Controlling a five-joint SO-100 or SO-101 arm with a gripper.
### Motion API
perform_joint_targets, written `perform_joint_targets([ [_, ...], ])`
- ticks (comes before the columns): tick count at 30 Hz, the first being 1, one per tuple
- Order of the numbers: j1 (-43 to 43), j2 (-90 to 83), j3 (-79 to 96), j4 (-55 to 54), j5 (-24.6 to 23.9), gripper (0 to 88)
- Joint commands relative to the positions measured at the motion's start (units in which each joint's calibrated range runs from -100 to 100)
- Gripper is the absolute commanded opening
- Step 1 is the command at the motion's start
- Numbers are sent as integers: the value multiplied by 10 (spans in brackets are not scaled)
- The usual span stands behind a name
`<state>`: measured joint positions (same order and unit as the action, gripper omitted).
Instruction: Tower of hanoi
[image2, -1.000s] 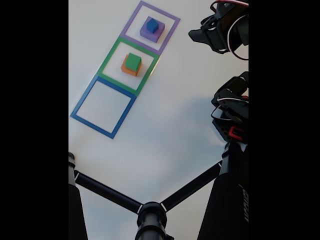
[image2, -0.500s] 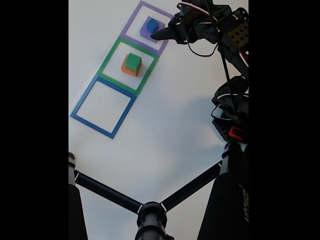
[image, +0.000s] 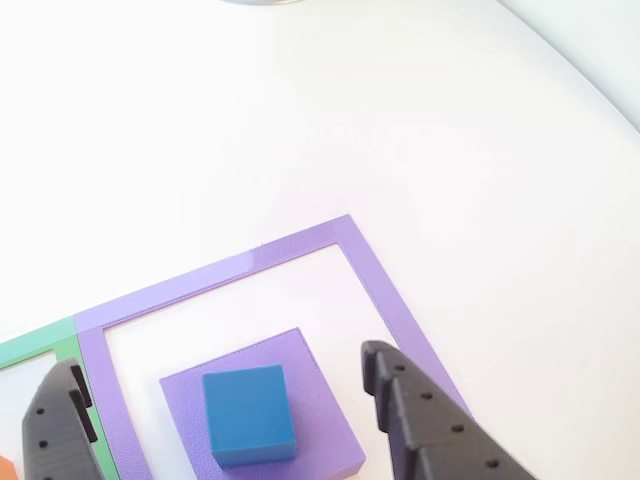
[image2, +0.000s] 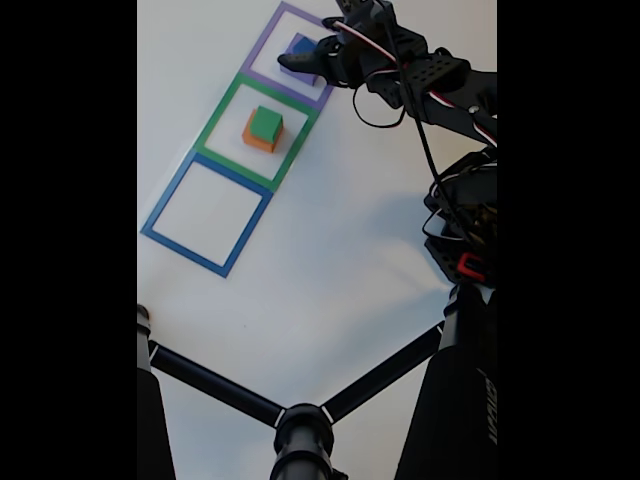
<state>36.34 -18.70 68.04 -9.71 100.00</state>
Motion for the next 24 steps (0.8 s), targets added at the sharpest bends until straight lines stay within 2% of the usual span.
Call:
perform_joint_targets([
  [1,2,55,-2,-105,0,330],
  [15,-12,120,73,-241,0,322],
  [24,-27,173,52,-290,0,301],
])
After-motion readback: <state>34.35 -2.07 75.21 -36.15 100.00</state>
